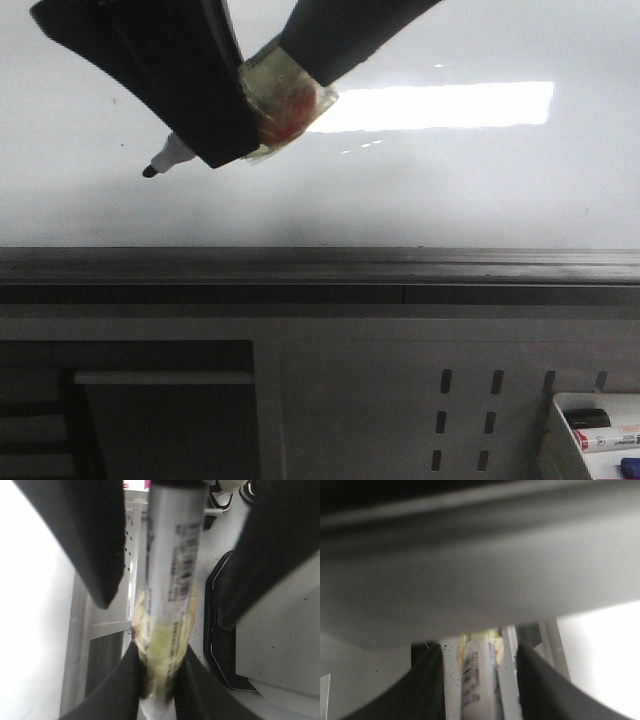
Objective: Write number 4 on whiteboard
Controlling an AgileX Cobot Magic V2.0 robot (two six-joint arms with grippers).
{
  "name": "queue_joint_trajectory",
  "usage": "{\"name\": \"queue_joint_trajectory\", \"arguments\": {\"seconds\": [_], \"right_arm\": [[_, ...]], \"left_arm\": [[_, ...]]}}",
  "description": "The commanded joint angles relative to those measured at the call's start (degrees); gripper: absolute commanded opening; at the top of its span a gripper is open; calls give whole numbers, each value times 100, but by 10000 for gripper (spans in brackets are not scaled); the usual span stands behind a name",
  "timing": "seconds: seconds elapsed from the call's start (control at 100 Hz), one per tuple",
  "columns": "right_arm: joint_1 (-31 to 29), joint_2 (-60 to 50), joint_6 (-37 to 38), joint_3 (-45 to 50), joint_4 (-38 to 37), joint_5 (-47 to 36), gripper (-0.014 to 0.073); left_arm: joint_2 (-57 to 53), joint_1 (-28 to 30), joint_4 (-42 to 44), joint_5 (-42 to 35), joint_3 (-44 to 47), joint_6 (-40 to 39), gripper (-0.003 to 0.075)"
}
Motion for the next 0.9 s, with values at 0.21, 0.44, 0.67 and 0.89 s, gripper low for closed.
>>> {"name": "queue_joint_trajectory", "arguments": {"seconds": [0.21, 0.44, 0.67, 0.89], "right_arm": [[29, -133, -78, -187, 210, -175, 18], [29, -133, -78, -187, 210, -72, -55], [29, -275, 30, -192, -32, -83, -55], [-8, -883, 1726, -180, -1445, -231, -55]], "left_arm": [[-155, -39, -144, -198, -208, 1, -20], [-155, -39, -144, -247, -208, 1, 82], [-215, 189, -91, -498, -208, -529, 385], [-957, 967, -482, -694, -91, -652, 386]]}}
